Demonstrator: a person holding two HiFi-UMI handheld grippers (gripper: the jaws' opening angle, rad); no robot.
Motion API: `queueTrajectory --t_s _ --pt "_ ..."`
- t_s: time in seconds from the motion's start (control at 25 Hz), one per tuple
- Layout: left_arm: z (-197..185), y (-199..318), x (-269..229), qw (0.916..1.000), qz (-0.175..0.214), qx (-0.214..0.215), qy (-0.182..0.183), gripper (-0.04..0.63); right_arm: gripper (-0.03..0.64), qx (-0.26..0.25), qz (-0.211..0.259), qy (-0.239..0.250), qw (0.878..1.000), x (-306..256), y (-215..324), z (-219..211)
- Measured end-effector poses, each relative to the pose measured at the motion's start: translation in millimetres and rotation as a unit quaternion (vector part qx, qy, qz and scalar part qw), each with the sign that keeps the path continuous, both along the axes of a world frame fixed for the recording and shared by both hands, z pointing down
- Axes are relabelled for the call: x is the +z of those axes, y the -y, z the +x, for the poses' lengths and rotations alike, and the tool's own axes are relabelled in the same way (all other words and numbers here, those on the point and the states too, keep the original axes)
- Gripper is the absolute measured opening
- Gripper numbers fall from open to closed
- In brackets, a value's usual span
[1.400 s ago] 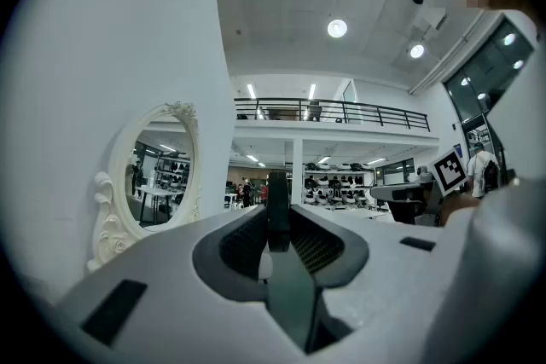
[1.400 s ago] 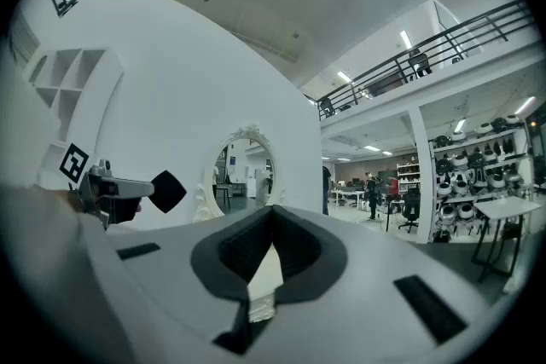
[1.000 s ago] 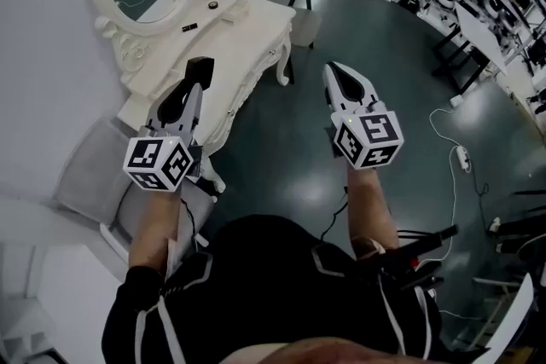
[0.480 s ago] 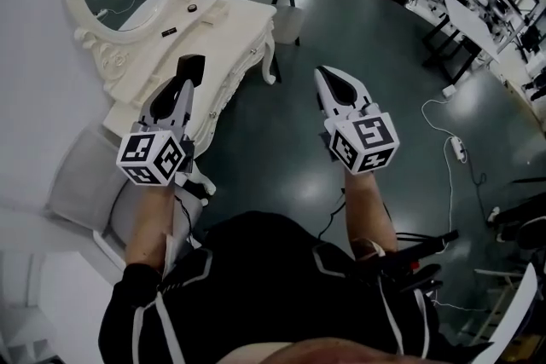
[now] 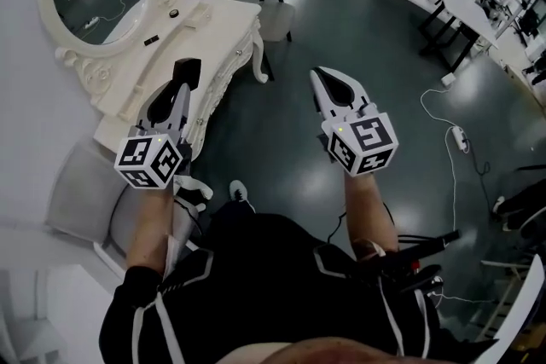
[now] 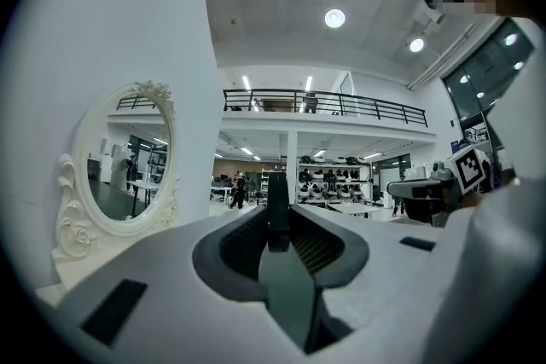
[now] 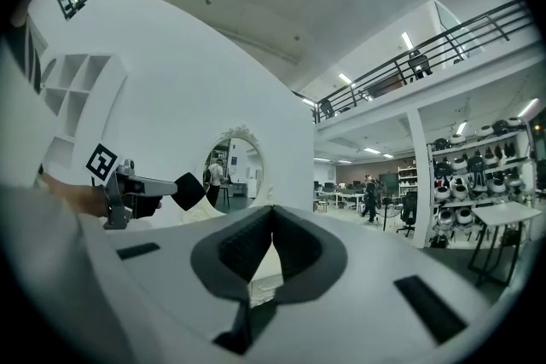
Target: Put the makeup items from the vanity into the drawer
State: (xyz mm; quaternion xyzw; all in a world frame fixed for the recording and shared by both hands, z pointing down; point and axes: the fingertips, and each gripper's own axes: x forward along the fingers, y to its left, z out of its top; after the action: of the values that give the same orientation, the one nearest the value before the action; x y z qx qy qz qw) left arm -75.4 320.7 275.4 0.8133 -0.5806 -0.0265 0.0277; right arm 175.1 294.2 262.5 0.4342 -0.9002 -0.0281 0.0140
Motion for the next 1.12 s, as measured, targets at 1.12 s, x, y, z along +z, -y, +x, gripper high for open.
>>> queueTrajectory --t_s 1.12 --pt "-110 237 3 0.9993 0.005 0.031 -0.020 0.087 0.005 0.013 0.000 -0.026 1.000 -9 242 -131"
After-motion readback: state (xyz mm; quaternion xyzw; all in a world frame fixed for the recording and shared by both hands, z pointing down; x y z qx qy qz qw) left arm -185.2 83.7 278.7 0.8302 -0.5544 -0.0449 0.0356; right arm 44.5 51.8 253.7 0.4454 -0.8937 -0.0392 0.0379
